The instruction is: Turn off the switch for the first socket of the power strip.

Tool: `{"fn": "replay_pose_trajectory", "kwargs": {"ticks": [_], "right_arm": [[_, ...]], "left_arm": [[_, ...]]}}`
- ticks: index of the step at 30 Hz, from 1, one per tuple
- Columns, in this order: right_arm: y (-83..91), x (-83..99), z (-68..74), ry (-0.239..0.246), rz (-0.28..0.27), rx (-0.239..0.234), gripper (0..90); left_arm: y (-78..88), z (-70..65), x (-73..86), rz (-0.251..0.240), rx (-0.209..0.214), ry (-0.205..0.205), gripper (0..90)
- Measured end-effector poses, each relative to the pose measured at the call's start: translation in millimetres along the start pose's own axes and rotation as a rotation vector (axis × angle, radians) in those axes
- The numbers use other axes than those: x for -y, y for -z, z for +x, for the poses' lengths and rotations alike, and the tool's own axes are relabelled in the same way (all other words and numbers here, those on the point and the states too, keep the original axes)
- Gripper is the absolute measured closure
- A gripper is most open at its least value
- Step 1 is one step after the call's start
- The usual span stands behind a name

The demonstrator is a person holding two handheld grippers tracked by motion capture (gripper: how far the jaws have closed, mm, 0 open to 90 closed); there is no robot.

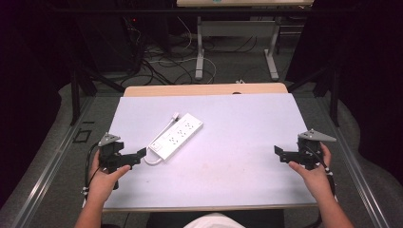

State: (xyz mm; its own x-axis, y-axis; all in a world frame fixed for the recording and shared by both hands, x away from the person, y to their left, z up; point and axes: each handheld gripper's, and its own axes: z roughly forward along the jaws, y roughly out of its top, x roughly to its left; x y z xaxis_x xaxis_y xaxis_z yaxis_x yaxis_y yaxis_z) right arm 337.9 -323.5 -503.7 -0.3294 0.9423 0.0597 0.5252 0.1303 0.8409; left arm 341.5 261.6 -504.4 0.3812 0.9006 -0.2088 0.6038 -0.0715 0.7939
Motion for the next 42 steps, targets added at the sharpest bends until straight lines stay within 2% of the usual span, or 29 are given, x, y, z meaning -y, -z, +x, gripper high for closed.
{"fn": "replay_pose_trajectory", "kwargs": {"ticks": [3,4,8,9,10,11,17,18,21,25,29,33,35,36,37,42], "right_arm": [[-0.6,0.6,0.7,0.001,0.000,-0.003,0.0],[-0.9,0.8,0.3,0.016,-0.001,0.001,0.0],[-1.7,0.9,2.0,0.024,-0.005,0.004,0.0],[-1.6,1.0,2.4,0.024,-0.004,0.003,0.0],[-1.8,1.3,2.1,0.032,-0.003,0.005,0.0],[-1.2,1.3,3.0,0.027,0.004,0.011,0.0],[-1.5,2.2,2.5,0.036,0.007,0.011,0.0],[-1.2,2.3,2.8,0.036,0.012,0.011,0.0],[-0.7,1.4,4.6,0.048,0.017,0.005,0.0],[-1.2,1.3,8.1,0.060,0.022,-0.005,0.0],[-1.2,1.4,10.2,0.062,0.024,-0.002,0.0],[-4.7,3.1,14.2,0.057,0.020,-0.003,0.0],[-5.2,3.1,14.8,0.068,0.026,-0.010,0.1],[-5.2,3.1,14.8,0.068,0.026,-0.010,0.1],[-5.7,3.2,15.3,0.068,0.028,-0.010,0.3],[-6.0,3.6,15.6,0.065,0.032,-0.012,1.1]], "left_arm": [[-0.1,0.2,0.3,0.006,-0.003,0.011,0.2],[0.0,0.2,0.3,0.007,-0.003,0.012,0.2],[-0.2,-1.1,0.6,0.009,-0.002,0.008,0.2],[0.9,-0.3,-0.2,0.028,0.006,-0.005,0.2],[-0.5,-0.9,0.3,0.015,0.001,-0.012,0.3],[-0.1,-1.3,-0.3,0.026,0.004,-0.016,0.4],[-2.4,-5.7,-0.3,0.023,-0.006,-0.048,0.5],[-1.2,-5.7,-1.1,0.044,-0.004,-0.057,0.5],[-1.0,-6.7,-1.0,0.035,-0.014,-0.068,0.5],[0.3,-6.3,-2.2,0.057,-0.030,-0.079,0.6],[-0.8,-6.0,-2.8,0.073,-0.049,-0.109,0.6],[-0.9,-5.9,-8.2,0.097,-0.037,-0.127,1.6],[-3.0,-7.3,-8.6,0.078,-0.038,-0.114,2.5],[-2.0,-6.7,-10.9,0.108,-0.023,-0.127,2.5],[-4.2,-8.5,-11.7,0.100,-0.025,-0.125,3.0],[-6.6,-11.9,-20.3,0.134,-0.035,-0.146,7.6]]}}
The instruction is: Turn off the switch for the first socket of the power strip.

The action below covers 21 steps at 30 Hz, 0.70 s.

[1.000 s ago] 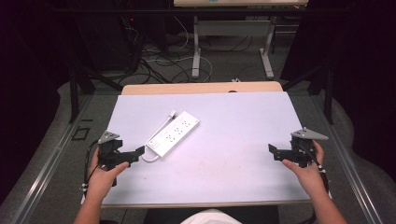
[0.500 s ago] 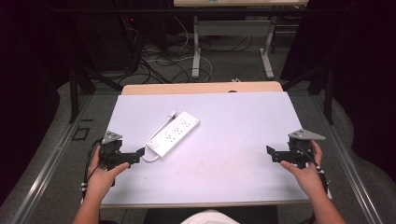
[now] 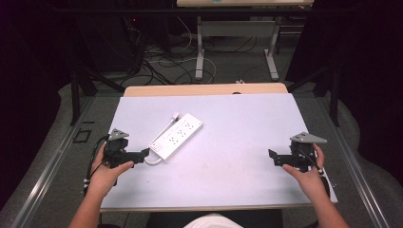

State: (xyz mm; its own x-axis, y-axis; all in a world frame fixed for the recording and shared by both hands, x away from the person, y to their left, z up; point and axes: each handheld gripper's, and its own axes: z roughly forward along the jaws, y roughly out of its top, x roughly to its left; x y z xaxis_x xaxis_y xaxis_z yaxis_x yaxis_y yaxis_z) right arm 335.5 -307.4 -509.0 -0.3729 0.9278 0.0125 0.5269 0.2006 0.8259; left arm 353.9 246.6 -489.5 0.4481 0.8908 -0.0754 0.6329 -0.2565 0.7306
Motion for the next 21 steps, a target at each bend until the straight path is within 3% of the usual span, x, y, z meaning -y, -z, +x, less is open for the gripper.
{"fn": "replay_pose_trajectory", "kwargs": {"ticks": [12,21], "right_arm": [[0.7,0.1,0.0,-0.003,-0.004,0.001,2.4],[0.8,0.3,-0.2,-0.002,0.000,0.002,4.5]], "left_arm": [[-4.8,-8.0,-15.4,0.064,-0.014,-0.079,16.0],[-7.6,-7.9,-21.8,0.067,-0.013,-0.070,17.6]]}}
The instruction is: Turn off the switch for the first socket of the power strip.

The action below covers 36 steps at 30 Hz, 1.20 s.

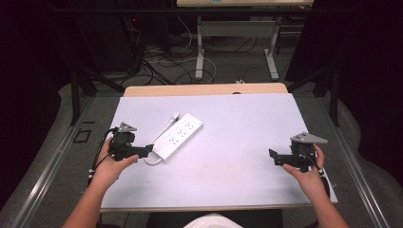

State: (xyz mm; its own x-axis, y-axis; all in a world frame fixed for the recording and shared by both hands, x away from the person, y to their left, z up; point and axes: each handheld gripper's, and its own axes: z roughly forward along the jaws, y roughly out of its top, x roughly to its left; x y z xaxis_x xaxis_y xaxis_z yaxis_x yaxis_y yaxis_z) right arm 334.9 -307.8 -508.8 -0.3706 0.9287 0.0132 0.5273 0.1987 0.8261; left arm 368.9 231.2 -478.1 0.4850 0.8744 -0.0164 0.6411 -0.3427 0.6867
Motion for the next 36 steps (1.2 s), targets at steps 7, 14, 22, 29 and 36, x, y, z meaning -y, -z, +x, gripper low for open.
{"fn": "replay_pose_trajectory", "kwargs": {"ticks": [7,14,22,29,36], "right_arm": [[-0.3,0.2,0.0,-0.004,0.009,0.005,6.2],[-1.9,0.9,1.4,0.012,0.015,0.001,6.6],[-3.3,1.9,2.0,0.014,0.016,-0.002,6.7],[-3.6,2.2,2.2,0.014,0.016,-0.001,6.7],[-4.1,2.5,2.3,0.017,0.022,-0.008,6.9]], "left_arm": [[-1.9,3.3,-4.1,0.003,0.002,0.032,18.0],[-9.8,3.8,-9.8,0.009,0.009,0.055,19.7],[-17.1,1.3,-21.9,0.033,-0.006,0.028,22.1],[-20.3,-3.0,-32.8,0.032,-0.015,0.026,23.9],[-21.8,-8.1,-46.0,0.033,-0.014,0.014,26.3]]}}
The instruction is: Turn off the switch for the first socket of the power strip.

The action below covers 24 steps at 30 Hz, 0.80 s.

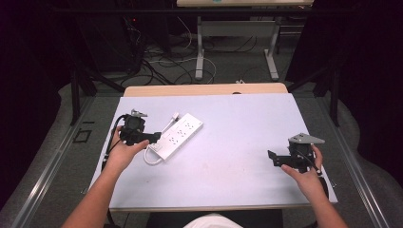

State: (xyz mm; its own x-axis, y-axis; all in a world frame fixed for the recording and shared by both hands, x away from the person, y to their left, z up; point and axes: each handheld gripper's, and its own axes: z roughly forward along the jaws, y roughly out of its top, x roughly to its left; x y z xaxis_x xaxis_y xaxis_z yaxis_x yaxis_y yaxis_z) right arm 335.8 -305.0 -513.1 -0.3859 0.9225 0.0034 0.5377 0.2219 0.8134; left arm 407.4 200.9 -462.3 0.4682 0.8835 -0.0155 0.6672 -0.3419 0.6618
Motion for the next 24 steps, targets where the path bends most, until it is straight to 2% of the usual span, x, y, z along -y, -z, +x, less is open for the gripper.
{"fn": "replay_pose_trajectory", "kwargs": {"ticks": [7,12,13,19,23,24], "right_arm": [[0.0,0.2,-0.3,0.003,0.000,0.002,6.9],[-0.3,0.4,-0.4,0.000,0.001,0.002,6.9],[-0.4,0.5,-0.4,-0.001,0.000,0.002,6.9],[0.0,0.7,-0.6,-0.006,0.003,0.002,6.9],[-0.6,0.9,-0.7,-0.008,0.002,-0.002,6.9],[-0.7,1.0,-0.7,-0.008,0.003,-0.002,6.9]], "left_arm": [[-4.1,-3.2,-12.6,0.004,-0.005,-0.027,27.2],[-9.0,-4.8,-21.0,0.005,-0.014,-0.029,27.4],[-10.1,-4.2,-22.4,0.005,-0.004,-0.031,28.2],[-17.0,-5.9,-30.3,0.027,0.001,-0.026,28.2],[-21.9,-6.8,-34.2,0.041,0.004,-0.010,30.4],[-23.6,-7.1,-34.8,0.048,0.008,0.006,31.0]]}}
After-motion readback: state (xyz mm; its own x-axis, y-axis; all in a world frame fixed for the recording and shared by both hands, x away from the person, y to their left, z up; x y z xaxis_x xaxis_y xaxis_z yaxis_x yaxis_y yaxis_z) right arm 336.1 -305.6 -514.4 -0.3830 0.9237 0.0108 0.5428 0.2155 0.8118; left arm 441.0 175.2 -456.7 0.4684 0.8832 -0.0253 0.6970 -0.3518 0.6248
